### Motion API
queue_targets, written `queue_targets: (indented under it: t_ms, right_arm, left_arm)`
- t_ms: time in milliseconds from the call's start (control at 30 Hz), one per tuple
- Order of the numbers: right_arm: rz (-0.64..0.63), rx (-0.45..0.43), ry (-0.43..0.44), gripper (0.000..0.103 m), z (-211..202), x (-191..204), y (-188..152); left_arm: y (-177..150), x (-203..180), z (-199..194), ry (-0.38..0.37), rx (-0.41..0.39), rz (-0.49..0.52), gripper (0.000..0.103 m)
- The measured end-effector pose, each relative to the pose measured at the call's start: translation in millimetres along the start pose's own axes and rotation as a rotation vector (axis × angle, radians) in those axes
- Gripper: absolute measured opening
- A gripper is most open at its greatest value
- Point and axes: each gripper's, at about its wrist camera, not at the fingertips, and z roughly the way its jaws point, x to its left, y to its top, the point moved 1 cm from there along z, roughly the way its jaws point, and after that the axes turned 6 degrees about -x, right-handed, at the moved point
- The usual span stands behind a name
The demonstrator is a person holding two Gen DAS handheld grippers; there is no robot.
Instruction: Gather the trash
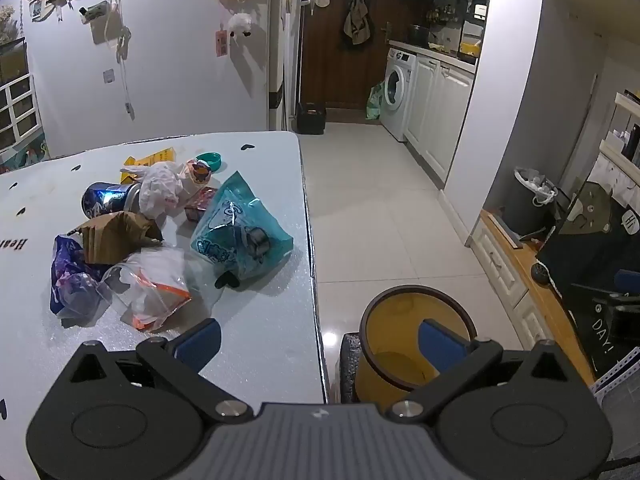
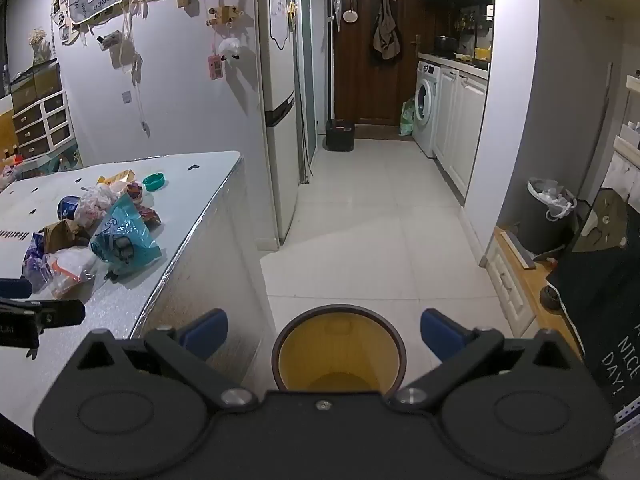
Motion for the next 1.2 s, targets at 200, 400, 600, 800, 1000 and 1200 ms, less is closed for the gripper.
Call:
queue_targets:
  t_ms: [200, 400, 600, 800, 1000, 1200]
  right_arm:
    - [0.000, -0.002, 0.001, 0.103, 0.8, 0.1, 0.1]
    - [-0.001, 0.000, 0.002, 0.103, 1.4, 0.5, 0.1]
    - [-0.001, 0.001, 0.000, 0.103, 1.8, 0.4, 0.1]
    - [-0.001, 0.004, 0.001, 0.103, 2.3, 0.3, 0.4]
    - [-0.001, 0.005, 0.001, 0.103, 2.7, 0.3, 0.3]
    - [0.000, 0.007, 0.001, 0.103, 2.9, 0.4, 0.3]
  left_arm:
    - [0.0, 0.3, 0.0, -0.004, 0.002, -0.005, 0.103]
    - [0.0, 0.3, 0.0, -0.004, 0.003, -0.005, 0.103]
    - [0.0, 0.3, 0.0, -0.005, 0.004, -0.005, 0.103]
    - [0.0, 0.3, 0.0, -0.006, 0.005, -0.007, 0.103]
    - [0.1, 0.3, 0.0, -0.007, 0.006, -0.007, 0.103]
    - [0.0, 0.3, 0.0, -0.007, 0.005, -0.007, 0.103]
